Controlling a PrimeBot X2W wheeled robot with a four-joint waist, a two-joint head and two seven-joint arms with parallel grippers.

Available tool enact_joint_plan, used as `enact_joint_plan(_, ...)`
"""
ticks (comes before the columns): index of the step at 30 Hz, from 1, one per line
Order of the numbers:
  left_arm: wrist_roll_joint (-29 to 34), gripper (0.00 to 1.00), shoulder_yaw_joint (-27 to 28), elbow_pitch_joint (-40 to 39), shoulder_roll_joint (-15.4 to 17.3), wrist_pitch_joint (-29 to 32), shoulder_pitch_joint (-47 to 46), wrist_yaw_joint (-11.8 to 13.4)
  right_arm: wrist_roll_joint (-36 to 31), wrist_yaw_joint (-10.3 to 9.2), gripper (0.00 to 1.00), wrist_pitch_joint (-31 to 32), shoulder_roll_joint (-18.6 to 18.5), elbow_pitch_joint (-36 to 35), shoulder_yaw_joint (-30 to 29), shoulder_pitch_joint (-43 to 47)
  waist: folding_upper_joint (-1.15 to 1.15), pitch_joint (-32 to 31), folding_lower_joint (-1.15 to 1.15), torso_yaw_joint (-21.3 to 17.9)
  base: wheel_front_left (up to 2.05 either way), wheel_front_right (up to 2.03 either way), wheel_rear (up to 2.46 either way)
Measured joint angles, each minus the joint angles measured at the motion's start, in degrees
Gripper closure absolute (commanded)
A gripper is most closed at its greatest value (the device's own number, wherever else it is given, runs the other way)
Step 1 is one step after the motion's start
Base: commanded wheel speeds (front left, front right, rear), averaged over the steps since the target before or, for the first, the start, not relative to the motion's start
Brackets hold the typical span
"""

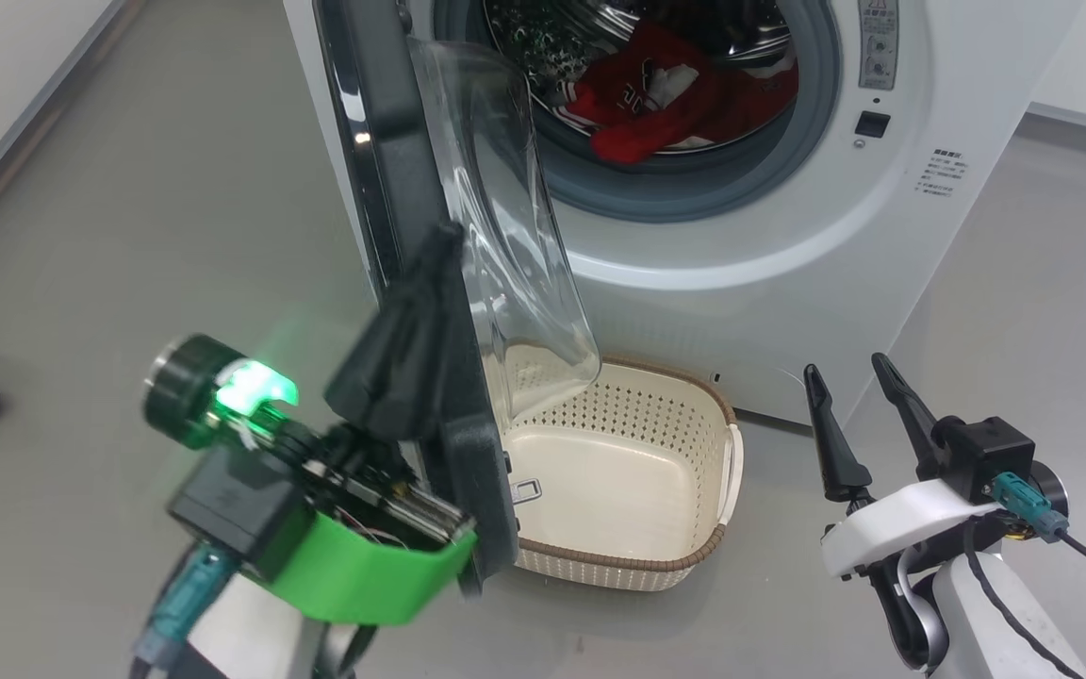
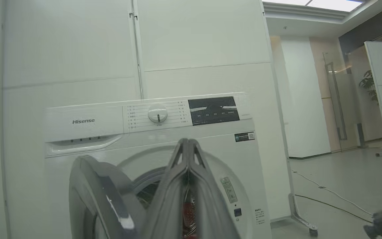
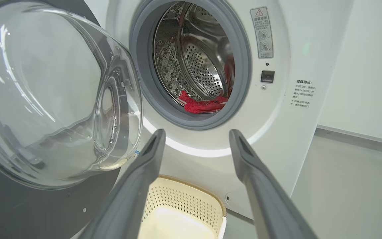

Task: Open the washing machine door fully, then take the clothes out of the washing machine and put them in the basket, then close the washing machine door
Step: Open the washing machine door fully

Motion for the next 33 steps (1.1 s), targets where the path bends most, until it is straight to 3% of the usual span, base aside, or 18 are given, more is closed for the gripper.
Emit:
enact_joint_plan(6,-3.36,1.0,-7.35,0.47,0.14,4.49,5.65,-0.67,-0.03,0.53,0.0,0.0,0.21,0.23,-0.59,1.1,0.0,-0.54,0.0,-0.4,0.0,0.0,0.0)
enact_joint_plan(17,-8.59,1.0,-13.89,2.02,3.01,15.05,12.28,-0.69,-0.62,1.02,0.0,0.0,0.65,0.48,-1.65,1.2,0.0,-0.49,0.0,-0.72,0.0,0.0,0.0)
enact_joint_plan(33,-9.42,1.0,-10.98,4.02,5.56,19.53,14.06,-0.33,-2.09,1.54,0.0,0.0,1.32,0.58,-2.72,1.2,0.0,0.5,0.0,-0.89,0.0,0.0,0.0)
